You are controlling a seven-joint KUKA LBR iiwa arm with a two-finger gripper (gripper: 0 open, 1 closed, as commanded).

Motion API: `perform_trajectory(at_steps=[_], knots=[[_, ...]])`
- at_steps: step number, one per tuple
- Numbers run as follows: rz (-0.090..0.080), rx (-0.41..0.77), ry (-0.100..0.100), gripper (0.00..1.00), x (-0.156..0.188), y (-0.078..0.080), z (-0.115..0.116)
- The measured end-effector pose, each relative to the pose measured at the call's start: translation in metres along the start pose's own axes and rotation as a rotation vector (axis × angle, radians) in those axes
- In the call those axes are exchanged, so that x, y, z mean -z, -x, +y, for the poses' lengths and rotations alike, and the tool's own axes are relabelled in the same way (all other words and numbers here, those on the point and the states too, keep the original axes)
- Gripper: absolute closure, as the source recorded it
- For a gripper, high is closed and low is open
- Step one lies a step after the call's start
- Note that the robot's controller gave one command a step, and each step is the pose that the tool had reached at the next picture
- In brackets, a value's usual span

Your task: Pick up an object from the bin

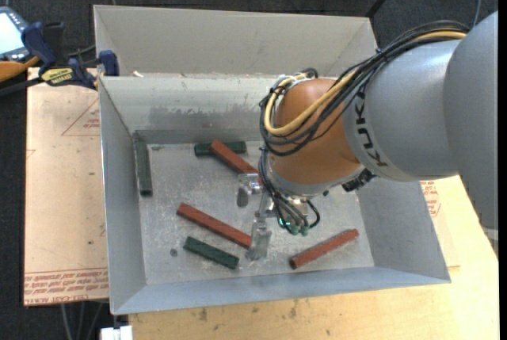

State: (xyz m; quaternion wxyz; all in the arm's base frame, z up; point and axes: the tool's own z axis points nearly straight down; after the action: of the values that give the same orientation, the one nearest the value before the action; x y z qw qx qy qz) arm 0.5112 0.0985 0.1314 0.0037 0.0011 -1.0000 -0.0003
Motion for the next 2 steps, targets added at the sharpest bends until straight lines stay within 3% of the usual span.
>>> perform_trajectory(at_steps=[1,2], knots=[[-0.016,0.080,0.004,0.00,-0.0596,-0.0275,0.0922],[-0.008,0.071,0.001,1.00,-0.0593,-0.0284,0.0877]])
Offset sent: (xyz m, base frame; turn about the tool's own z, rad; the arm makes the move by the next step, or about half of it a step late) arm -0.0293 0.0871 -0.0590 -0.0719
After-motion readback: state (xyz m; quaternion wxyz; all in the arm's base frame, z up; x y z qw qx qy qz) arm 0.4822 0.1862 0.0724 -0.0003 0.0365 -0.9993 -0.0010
